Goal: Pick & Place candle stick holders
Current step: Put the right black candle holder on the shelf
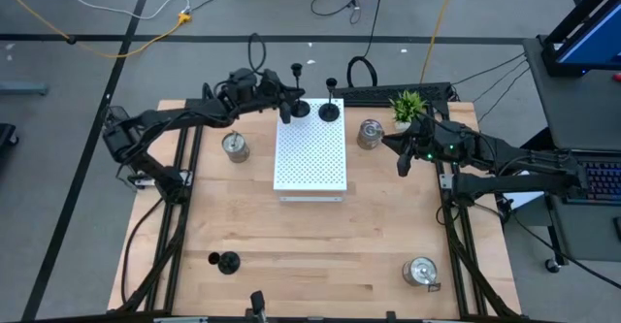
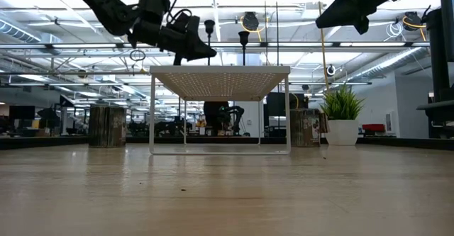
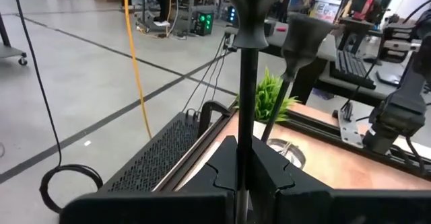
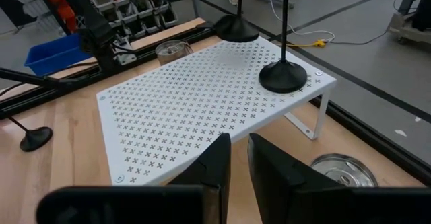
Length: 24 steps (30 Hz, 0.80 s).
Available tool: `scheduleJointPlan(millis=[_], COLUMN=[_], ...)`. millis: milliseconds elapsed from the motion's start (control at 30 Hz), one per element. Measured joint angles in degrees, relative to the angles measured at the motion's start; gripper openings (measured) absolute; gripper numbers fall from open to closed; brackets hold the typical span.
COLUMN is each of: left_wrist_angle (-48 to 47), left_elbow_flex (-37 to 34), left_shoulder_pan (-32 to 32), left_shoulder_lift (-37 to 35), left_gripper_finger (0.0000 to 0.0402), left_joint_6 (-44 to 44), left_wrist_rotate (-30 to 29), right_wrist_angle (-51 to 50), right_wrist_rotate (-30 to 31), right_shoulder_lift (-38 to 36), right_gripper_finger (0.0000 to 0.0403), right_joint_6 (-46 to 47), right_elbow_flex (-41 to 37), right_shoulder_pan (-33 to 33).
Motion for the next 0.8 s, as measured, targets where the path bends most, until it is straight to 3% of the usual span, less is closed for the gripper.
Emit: scheduleJointPlan(millis=[800], left_wrist_angle=[-3.99], left_elbow_flex=[0.00], left_shoulder_pan=[-0.70], left_shoulder_lift=[0.47], left_gripper_finger=[0.0012], left_joint_6=[5.79], left_wrist_rotate=[-6.44], right_wrist_angle=[-0.02], right_wrist_rotate=[0.12], right_shoulder_lift=[0.00], right_gripper_finger=[0.0043], right_joint_6=[-0.15], right_elbow_flex=[0.00], right_shoulder_pan=[-0.02])
